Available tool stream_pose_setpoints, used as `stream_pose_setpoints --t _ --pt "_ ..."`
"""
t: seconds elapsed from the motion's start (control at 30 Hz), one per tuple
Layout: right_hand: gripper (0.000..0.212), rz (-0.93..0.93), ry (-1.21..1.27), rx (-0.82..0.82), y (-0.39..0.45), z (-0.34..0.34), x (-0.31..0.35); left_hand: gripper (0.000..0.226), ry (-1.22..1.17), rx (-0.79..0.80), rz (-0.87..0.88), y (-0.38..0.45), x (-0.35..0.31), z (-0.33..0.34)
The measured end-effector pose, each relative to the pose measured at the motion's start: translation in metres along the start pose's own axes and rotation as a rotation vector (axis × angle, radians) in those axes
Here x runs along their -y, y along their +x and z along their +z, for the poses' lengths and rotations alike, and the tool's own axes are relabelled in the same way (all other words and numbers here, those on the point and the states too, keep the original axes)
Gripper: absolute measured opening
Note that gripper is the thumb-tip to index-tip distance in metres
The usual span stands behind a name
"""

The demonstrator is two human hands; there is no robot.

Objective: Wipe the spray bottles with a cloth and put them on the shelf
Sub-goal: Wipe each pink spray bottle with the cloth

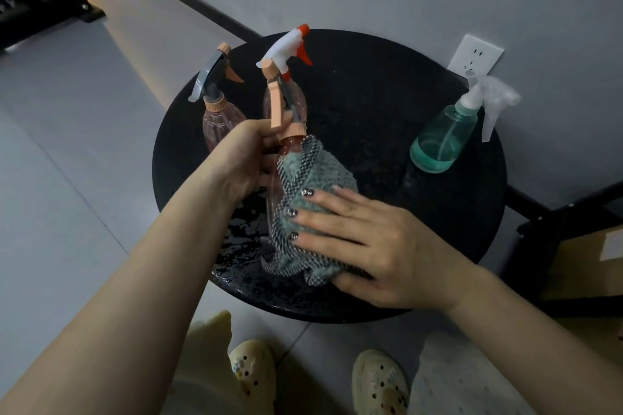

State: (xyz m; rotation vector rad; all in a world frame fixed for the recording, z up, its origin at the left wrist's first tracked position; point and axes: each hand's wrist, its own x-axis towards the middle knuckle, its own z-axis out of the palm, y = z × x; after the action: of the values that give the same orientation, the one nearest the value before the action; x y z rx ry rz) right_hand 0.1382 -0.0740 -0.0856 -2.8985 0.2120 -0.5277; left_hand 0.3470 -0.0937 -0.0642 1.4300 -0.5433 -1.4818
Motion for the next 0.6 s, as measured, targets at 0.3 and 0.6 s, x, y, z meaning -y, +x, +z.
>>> stream_pose_setpoints --t 0.3,0.6 --pt "0.042 0.263 0.116 -0.136 0.013 -0.002 -0.010 0.018 0.059 0.037 -0.012 0.000 0.005 0.004" --pt "0.047 0.416 0.142 -0.146 0.017 0.000 -0.015 0.016 0.110 0.033 -0.051 -0.001 0.011 0.007"
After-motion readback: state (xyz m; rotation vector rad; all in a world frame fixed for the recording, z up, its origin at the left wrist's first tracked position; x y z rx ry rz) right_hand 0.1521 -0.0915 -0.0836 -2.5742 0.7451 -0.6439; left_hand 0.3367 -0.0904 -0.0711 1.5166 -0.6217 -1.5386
